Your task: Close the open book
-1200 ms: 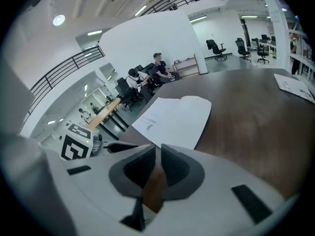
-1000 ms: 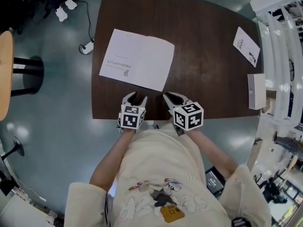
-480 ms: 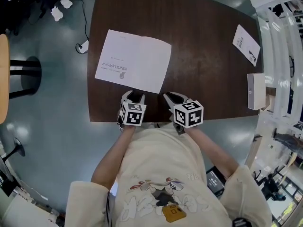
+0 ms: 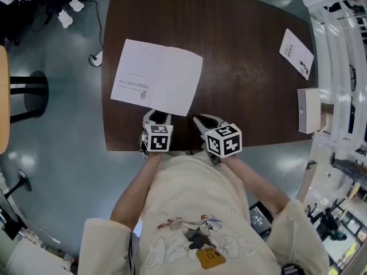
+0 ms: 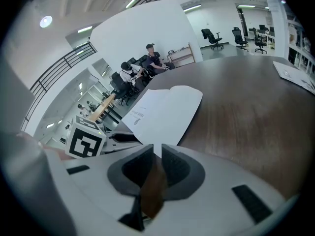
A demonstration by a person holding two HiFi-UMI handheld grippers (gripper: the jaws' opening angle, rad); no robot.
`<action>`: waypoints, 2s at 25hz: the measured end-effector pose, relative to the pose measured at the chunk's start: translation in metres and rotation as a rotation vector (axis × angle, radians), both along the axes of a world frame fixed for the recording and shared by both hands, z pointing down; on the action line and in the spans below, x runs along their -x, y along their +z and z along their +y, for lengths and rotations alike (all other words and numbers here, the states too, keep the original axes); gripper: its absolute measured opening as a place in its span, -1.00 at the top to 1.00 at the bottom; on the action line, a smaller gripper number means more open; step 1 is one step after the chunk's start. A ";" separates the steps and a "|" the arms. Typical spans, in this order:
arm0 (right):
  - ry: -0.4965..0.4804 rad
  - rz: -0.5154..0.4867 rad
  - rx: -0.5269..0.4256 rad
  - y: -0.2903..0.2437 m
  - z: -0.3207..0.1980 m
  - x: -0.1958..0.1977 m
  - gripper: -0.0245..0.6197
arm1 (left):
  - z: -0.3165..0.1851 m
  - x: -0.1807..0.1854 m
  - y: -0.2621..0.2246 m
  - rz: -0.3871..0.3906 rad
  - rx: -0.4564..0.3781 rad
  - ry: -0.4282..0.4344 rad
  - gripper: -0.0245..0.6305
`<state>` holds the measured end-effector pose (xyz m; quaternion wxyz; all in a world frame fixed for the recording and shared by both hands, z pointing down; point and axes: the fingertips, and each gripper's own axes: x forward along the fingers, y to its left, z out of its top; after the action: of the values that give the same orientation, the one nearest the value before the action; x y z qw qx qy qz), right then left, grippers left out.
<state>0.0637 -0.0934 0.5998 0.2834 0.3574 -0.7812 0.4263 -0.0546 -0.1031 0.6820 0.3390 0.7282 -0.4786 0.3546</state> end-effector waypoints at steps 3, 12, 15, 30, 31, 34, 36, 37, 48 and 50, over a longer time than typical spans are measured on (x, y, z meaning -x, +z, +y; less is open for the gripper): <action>0.003 -0.001 -0.006 -0.001 -0.005 -0.001 0.76 | -0.001 0.002 -0.004 0.030 -0.001 -0.029 0.37; 0.004 0.002 -0.019 -0.004 -0.008 -0.001 0.76 | 0.000 0.008 -0.026 0.061 -0.043 -0.054 0.37; -0.002 0.003 -0.025 -0.005 -0.007 0.001 0.76 | 0.000 0.012 -0.033 0.064 -0.059 -0.065 0.37; -0.027 0.001 -0.080 -0.020 -0.026 0.020 0.76 | -0.009 0.049 -0.066 0.083 -0.136 -0.155 0.37; -0.028 0.001 -0.085 -0.021 -0.029 0.022 0.76 | -0.009 0.051 -0.067 0.083 -0.139 -0.160 0.37; -0.034 -0.001 -0.093 -0.024 -0.036 0.030 0.76 | -0.011 0.057 -0.070 0.083 -0.146 -0.173 0.37; -0.042 -0.001 -0.099 -0.025 -0.040 0.036 0.76 | -0.012 0.061 -0.070 0.084 -0.149 -0.179 0.37; -0.047 -0.001 -0.101 -0.026 -0.042 0.038 0.76 | -0.013 0.064 -0.071 0.083 -0.151 -0.184 0.37; -0.128 -0.001 -0.120 -0.027 -0.063 0.075 0.76 | -0.017 0.090 -0.069 0.079 -0.155 -0.250 0.37; -0.146 0.000 -0.125 -0.027 -0.067 0.084 0.76 | -0.017 0.095 -0.068 0.076 -0.154 -0.258 0.37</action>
<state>-0.0200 -0.1603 0.5731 0.2907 0.3165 -0.8301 0.3552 -0.1493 -0.1205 0.6139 0.3428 0.6974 -0.5808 0.2425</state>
